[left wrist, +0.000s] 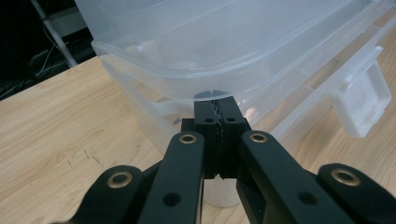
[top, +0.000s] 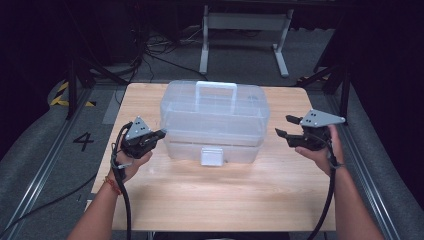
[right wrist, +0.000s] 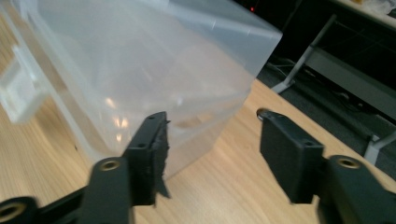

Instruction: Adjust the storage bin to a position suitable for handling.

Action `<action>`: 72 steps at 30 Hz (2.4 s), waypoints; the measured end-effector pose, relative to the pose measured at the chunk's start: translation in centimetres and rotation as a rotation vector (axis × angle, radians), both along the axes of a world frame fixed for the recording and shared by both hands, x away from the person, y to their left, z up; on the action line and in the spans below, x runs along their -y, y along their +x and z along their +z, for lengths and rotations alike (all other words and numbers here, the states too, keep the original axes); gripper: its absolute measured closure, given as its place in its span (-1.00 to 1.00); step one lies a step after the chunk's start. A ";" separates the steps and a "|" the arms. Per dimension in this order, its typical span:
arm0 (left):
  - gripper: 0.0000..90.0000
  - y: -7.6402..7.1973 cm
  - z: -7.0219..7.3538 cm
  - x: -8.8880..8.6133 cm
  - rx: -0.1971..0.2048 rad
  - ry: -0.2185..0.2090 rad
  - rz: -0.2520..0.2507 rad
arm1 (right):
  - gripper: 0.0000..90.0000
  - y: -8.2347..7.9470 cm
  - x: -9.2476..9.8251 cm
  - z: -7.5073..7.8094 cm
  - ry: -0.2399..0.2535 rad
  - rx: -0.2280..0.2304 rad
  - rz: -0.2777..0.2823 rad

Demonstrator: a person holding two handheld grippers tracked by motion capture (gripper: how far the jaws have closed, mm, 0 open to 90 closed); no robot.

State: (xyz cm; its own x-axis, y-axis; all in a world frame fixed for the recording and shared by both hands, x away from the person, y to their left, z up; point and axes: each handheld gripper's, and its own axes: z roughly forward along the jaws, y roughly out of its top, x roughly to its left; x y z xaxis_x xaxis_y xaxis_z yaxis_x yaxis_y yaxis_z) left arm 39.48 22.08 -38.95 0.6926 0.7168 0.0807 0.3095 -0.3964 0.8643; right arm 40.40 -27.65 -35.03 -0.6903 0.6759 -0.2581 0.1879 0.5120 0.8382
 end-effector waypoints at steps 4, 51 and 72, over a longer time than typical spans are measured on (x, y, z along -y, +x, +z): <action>0.99 0.0 0.2 0.1 0.005 0.010 0.002 | -0.22 -0.2 -0.2 -1.5 0.007 -0.022 0.017; 0.22 -2.1 0.1 -0.6 -0.013 0.044 -0.016 | 0.13 1.8 -3.2 -1.2 0.152 0.167 -0.074; -0.31 -3.1 -3.6 -1.6 -0.118 0.208 -0.040 | 0.20 3.4 -3.7 -0.1 0.163 0.167 -0.096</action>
